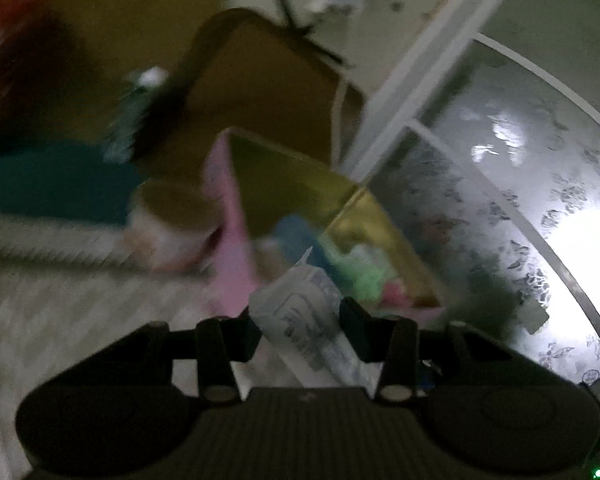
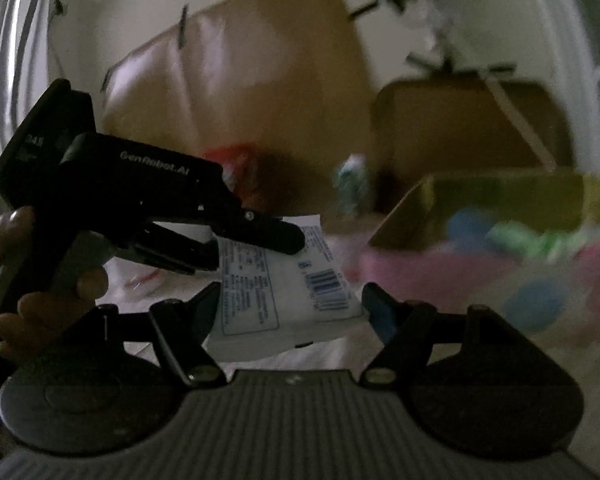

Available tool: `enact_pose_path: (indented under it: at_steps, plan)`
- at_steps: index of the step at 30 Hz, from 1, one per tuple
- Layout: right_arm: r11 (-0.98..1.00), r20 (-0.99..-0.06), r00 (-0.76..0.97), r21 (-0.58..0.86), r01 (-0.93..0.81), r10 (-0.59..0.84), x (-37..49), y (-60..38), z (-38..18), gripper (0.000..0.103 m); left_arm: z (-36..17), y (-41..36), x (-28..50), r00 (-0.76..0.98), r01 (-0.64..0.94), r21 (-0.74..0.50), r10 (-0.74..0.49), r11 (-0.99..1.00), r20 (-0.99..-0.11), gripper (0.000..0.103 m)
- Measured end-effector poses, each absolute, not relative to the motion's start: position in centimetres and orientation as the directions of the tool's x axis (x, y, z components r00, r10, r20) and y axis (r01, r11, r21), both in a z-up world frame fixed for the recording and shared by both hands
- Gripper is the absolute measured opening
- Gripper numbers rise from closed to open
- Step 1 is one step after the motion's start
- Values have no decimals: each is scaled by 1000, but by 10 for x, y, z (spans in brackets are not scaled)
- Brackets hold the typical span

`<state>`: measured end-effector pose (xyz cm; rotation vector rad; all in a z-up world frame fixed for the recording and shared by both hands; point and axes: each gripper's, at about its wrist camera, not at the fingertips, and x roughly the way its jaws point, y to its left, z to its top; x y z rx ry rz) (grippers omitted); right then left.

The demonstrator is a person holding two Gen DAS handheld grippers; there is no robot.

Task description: Organize soft objects

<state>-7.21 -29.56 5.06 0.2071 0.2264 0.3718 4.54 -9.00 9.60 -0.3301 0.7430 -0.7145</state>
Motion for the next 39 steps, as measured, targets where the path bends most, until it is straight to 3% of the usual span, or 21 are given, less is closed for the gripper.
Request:
enact_pose_path:
  at_steps: [6,23,25,26,29,33,39]
  plan:
    - [955,-131,957,187,-232,258,-53,-340,66,77,109,-152,85,492,527,-488,-718,696,-492,44]
    - [978,-214,969,195,-81,123,16,-406,54,77,85,-239,159,460,499,-441,-659,746,-595,51]
    - [984,-236,968,172,-49,90,24,-406,53,77,84,-246,160,512,486,-362,-595,795,-620,54]
    - [991,-253,967,130,2,31,29,-403,52,78,84,-251,159,559,471,-286,-533,834,-635,61]
    - [987,-280,948,19,162,-150,47,-400,45,80,81,-256,157,622,421,-183,-430,888,-654,65]
    - [974,-303,947,162,160,-105,48,-422,41,78,78,-259,153,663,388,-96,-350,917,-662,69]
    - [965,-284,951,188,183,-125,34,-430,42,78,77,-260,145,703,366,-6,-281,931,-653,71]
